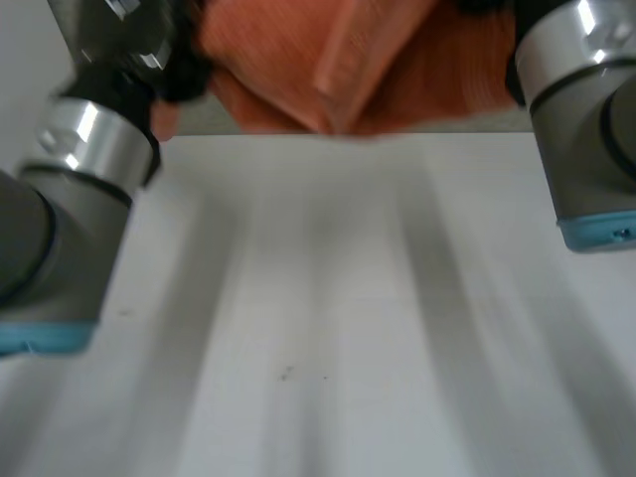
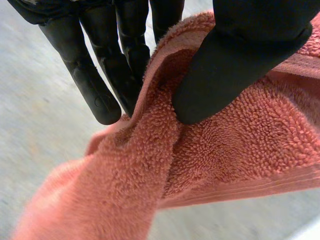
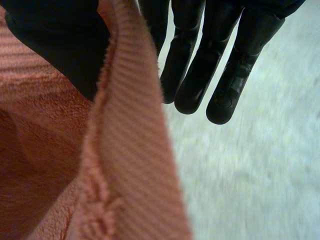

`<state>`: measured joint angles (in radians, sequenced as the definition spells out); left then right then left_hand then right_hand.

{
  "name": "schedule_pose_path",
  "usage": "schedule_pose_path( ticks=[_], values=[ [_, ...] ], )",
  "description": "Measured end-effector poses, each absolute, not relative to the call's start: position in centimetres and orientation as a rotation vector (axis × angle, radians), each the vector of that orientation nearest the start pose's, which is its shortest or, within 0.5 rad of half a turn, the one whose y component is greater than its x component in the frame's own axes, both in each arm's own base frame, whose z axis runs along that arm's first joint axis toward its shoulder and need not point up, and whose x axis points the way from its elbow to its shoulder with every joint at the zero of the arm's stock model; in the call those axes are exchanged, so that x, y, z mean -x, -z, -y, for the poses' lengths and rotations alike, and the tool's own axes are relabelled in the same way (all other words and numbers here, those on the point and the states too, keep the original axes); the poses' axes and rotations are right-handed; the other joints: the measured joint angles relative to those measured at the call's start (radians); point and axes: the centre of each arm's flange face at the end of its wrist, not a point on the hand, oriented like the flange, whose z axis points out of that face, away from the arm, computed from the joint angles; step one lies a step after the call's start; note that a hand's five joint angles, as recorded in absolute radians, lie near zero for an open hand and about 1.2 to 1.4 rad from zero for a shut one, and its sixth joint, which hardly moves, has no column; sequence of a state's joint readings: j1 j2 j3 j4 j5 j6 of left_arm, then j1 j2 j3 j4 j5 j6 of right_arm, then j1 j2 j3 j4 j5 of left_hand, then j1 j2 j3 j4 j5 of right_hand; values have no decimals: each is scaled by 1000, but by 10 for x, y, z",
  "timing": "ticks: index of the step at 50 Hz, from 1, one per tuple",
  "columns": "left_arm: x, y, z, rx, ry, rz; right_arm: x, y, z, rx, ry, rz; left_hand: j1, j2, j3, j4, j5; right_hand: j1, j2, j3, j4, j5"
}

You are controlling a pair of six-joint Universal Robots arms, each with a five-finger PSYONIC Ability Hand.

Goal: Fold the laundry

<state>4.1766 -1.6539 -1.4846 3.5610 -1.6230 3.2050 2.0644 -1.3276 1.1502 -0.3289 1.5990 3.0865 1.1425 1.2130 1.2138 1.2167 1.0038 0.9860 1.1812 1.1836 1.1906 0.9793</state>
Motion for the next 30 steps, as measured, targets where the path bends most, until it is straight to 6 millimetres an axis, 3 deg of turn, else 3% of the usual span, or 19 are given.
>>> schedule_pose_path(
  ticks=[1, 4, 6, 7, 8, 13, 18, 21, 22, 24, 25, 27, 30],
  values=[
    [288, -355, 238, -497, 2924, -1875, -298, -396, 283, 355, 2380, -1389, 0, 0, 0, 0, 0, 0, 0, 0, 0, 0],
    [305, -308, 224, -636, 2791, -2069, -292, -347, 306, 476, 2297, -1644, 0, 1, 1, 0, 0, 0, 0, 0, 2, 3],
    [314, -278, 219, -712, 2692, -2177, -290, -325, 313, 537, 2245, -1747, 0, 1, 1, 0, 0, 0, 0, 0, 2, 3],
    [314, -278, 219, -712, 2692, -2177, -290, -325, 313, 537, 2245, -1747, 0, 1, 1, 0, 0, 0, 0, 0, 2, 3],
    [320, -252, 215, -776, 2594, -2269, -289, -293, 319, 632, 2159, -1880, 0, 1, 1, 0, 0, 0, 0, 0, 3, 4],
    [328, -187, 204, -907, 2297, -2486, -286, -238, 320, 799, 2004, -2080, 0, 1, 1, 0, 0, 0, 0, 0, 3, 4],
    [329, -151, 190, -989, 2070, -2617, -276, -208, 320, 895, 1936, -2193, 0, -46, -47, -47, -4, 0, 0, 0, 3, 4],
    [330, -147, 181, -1022, 2016, -2647, -269, -204, 325, 902, 1943, -2224, -70, -157, -158, -161, -115, 0, 0, 0, 3, 4],
    [331, -150, 175, -1037, 2013, -2652, -263, -206, 331, 890, 1961, -2236, -303, -345, -344, -339, -302, 0, 0, 0, 3, 4],
    [332, -159, 173, -1040, 2043, -2642, -258, -208, 336, 874, 1982, -2242, -360, -431, -430, -435, -394, 0, 0, 0, 3, 4],
    [333, -166, 171, -1040, 2066, -2634, -255, -210, 339, 862, 1996, -2245, -608, -648, -649, -653, -619, 0, 0, 0, 2, 4],
    [333, -176, 170, -1032, 2110, -2615, -251, -213, 345, 843, 2015, -2251, -634, -695, -695, -700, -662, -12, -39, -31, -34, -11],
    [332, -196, 173, -1002, 2200, -2571, -246, -216, 350, 822, 2030, -2261, -809, -886, -886, -887, -850, -460, -534, -526, -532, -487]
  ],
)
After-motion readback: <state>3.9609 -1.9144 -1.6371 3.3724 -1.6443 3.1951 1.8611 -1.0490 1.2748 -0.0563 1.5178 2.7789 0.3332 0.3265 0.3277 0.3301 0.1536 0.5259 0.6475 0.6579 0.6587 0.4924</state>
